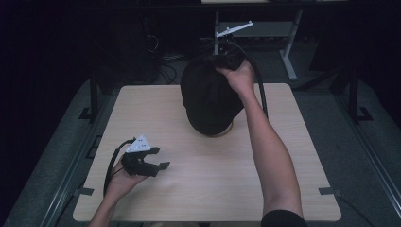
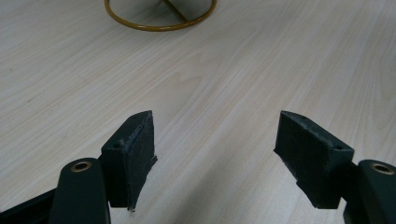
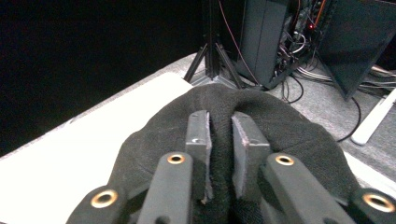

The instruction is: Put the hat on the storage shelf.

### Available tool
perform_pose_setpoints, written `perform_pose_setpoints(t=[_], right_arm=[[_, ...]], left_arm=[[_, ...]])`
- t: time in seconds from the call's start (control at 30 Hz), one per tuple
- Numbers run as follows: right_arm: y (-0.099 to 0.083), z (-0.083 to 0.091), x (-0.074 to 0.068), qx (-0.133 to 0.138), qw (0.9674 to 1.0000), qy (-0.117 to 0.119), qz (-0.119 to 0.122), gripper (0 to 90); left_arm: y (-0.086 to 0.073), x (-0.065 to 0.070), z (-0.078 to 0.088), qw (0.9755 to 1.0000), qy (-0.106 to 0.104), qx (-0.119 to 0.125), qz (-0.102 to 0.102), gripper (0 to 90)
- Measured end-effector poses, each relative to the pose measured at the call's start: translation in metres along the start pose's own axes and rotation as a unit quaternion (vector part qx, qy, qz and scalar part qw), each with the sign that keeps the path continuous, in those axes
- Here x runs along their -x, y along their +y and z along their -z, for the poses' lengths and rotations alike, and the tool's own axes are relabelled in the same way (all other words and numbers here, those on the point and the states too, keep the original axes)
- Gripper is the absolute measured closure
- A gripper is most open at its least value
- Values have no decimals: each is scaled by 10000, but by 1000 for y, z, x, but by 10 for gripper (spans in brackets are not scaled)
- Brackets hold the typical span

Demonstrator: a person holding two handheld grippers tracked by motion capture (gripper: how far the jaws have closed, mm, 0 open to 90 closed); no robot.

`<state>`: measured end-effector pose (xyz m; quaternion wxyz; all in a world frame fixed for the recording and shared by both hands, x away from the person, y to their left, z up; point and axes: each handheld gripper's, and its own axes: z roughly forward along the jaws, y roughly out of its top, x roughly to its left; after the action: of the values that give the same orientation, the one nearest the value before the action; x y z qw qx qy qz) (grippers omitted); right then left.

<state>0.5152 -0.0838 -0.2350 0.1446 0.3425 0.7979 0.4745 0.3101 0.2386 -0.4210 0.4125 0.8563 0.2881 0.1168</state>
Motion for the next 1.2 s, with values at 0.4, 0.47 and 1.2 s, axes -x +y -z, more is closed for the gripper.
perform_pose_setpoints(t=[0.4, 0.47, 1.2], right_arm=[[-2, -3, -5, -179, 9994, -209, 202, 522], [-3, -2, -5, -208, 9992, -266, 229, 490], [-8, 3, -13, -276, 9978, -411, 448, 414]], left_arm=[[-1, 1, -1, 10000, -21, -25, -12, 277], [-1, 1, -1, 10000, -27, -28, -6, 277], [-1, 0, 0, 10000, -64, -59, -27, 277]])
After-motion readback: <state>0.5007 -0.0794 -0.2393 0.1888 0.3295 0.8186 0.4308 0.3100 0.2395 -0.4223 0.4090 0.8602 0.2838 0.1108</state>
